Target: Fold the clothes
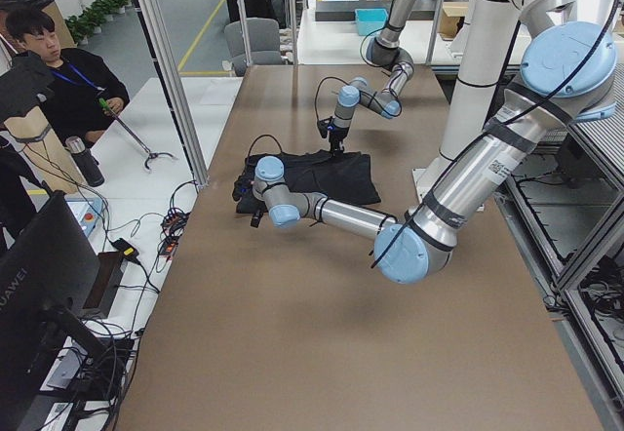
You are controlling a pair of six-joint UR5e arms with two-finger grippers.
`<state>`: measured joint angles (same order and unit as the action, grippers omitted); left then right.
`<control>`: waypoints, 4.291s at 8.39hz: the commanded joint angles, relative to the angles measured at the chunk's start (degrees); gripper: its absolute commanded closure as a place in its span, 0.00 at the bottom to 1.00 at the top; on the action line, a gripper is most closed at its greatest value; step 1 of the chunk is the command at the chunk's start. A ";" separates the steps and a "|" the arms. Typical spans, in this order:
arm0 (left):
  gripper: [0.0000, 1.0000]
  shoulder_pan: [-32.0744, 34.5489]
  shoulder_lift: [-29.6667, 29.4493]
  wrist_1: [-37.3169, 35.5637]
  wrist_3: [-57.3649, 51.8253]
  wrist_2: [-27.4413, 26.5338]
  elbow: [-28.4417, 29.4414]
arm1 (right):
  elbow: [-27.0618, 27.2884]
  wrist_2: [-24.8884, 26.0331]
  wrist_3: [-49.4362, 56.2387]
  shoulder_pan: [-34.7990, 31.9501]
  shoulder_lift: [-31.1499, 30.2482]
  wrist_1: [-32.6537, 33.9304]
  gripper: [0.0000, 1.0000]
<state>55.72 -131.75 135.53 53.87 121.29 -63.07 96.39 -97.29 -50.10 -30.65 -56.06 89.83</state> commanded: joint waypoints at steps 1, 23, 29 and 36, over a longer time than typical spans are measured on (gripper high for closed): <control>0.05 0.00 0.01 0.00 -0.09 0.00 0.14 | -0.06 0.00 0.62 -0.28 -0.28 0.00 0.77; 0.05 -0.09 0.09 0.00 -0.26 0.00 0.31 | -5.34 0.26 4.93 -4.50 0.86 -0.88 0.99; 0.05 -0.18 0.01 -0.09 -0.26 0.00 0.31 | -2.54 -0.27 5.02 -6.79 -7.27 -6.83 0.90; 0.05 -0.44 -0.08 -0.09 -0.17 0.00 0.40 | -12.24 -2.03 3.87 -11.00 4.35 -6.24 0.06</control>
<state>55.23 -131.83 135.36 53.65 121.24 -62.63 91.27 -99.27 -46.01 -40.31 -57.77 83.31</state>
